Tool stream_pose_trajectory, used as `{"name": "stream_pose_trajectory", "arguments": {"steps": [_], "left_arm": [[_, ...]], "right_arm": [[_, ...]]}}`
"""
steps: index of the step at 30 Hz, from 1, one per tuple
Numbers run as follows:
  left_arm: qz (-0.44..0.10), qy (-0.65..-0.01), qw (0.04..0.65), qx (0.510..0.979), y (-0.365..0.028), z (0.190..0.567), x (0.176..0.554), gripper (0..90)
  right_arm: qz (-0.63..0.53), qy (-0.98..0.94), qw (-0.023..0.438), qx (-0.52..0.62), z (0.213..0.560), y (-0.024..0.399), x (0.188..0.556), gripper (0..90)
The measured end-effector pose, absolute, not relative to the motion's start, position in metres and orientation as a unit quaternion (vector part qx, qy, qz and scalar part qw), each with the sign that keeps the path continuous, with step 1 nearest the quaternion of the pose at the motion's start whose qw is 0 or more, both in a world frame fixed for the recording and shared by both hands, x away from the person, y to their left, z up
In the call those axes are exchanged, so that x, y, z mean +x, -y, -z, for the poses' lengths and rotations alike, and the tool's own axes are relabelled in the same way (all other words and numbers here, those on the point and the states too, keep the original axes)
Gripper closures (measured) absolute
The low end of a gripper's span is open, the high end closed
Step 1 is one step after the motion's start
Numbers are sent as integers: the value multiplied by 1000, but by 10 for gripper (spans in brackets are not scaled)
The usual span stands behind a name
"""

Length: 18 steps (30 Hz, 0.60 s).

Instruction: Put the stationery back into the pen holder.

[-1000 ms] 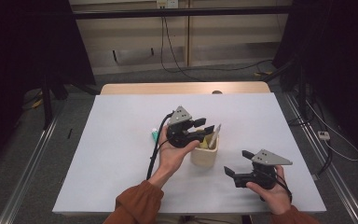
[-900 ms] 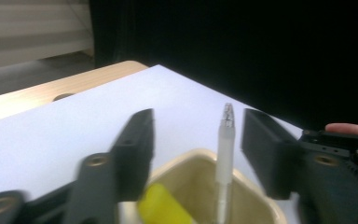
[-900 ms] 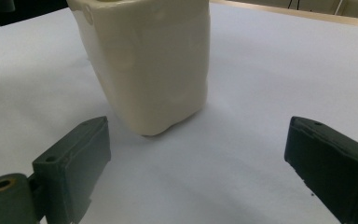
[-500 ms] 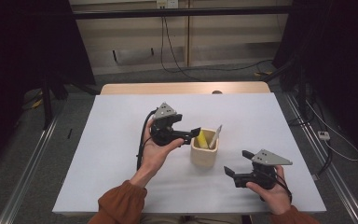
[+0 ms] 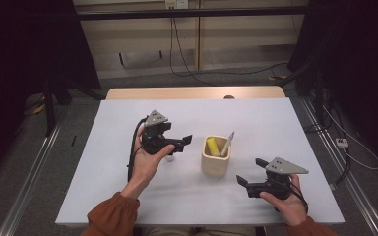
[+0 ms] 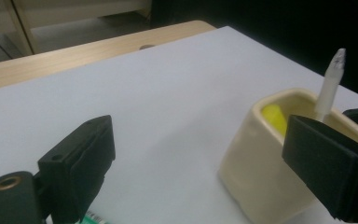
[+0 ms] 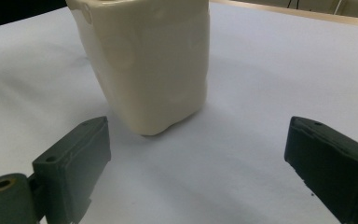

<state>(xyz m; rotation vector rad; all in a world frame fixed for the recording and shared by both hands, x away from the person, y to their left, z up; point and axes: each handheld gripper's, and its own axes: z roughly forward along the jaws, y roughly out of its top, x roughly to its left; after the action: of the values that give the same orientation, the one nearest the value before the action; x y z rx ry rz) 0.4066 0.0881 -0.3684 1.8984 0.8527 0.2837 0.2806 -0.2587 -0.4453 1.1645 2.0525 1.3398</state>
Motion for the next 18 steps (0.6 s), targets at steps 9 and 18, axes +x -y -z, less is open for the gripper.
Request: {"name": "stream_pose_trajectory", "arguments": {"steps": [9,18], "left_arm": [[-128,-379,481,781,-98,371,410,95],[-131,-415,453,778,-108,382,418,95]], "right_arm": [[-483,-739,212,419,445,259,281,70],[-483,-740,212,417,445,258,280,70]]}}
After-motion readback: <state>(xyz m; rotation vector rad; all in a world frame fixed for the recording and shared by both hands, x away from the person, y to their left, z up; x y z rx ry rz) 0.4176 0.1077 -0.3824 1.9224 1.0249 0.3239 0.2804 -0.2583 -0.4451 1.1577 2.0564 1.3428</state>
